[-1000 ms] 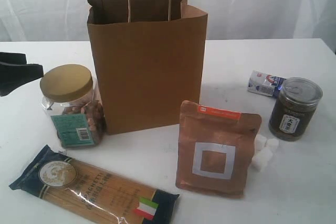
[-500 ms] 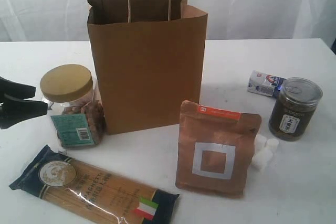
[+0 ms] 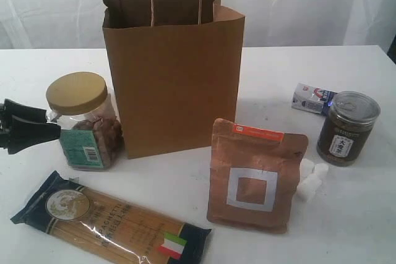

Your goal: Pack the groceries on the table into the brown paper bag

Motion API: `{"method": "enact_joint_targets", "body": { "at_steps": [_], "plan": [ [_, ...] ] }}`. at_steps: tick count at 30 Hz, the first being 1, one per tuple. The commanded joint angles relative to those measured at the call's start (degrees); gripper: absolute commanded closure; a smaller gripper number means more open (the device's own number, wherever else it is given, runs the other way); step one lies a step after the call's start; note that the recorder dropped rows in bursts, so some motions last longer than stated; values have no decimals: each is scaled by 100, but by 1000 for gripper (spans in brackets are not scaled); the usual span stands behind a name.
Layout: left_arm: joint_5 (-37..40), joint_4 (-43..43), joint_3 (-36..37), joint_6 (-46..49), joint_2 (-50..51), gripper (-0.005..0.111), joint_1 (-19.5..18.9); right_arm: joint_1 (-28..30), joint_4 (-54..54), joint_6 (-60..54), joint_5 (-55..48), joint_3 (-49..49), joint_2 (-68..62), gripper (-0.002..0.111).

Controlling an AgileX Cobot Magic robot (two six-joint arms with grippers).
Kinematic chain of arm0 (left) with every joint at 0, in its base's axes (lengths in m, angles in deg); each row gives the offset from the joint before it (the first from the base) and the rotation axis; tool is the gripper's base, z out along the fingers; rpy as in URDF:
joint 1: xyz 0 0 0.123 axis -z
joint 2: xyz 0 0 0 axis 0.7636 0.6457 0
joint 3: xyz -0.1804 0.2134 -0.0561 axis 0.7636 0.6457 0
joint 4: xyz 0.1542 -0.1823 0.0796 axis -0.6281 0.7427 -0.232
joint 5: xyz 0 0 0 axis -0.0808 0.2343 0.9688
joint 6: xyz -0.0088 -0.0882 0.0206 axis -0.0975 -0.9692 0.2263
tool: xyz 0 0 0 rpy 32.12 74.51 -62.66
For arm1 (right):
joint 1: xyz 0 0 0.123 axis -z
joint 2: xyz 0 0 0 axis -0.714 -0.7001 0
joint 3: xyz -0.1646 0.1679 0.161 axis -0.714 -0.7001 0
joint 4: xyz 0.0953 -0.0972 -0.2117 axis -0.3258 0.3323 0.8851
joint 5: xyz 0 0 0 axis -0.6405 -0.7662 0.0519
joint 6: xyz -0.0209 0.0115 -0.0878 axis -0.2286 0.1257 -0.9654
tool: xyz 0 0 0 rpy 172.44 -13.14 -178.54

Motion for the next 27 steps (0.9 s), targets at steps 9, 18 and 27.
{"method": "enact_joint_targets", "body": {
  "at_steps": [9,18,27],
  "plan": [
    [881,-185,-24,706,-2,1,-12,16,-1240,1060,605,-8,-5,108],
    [749,-608,-24,531,5,1,-12,16,-2309,2341,2268,71,-5,108],
    [830,-608,-24,531,5,1,-12,16,-1915,6165,3301,461,-352,108]
  ]
}}
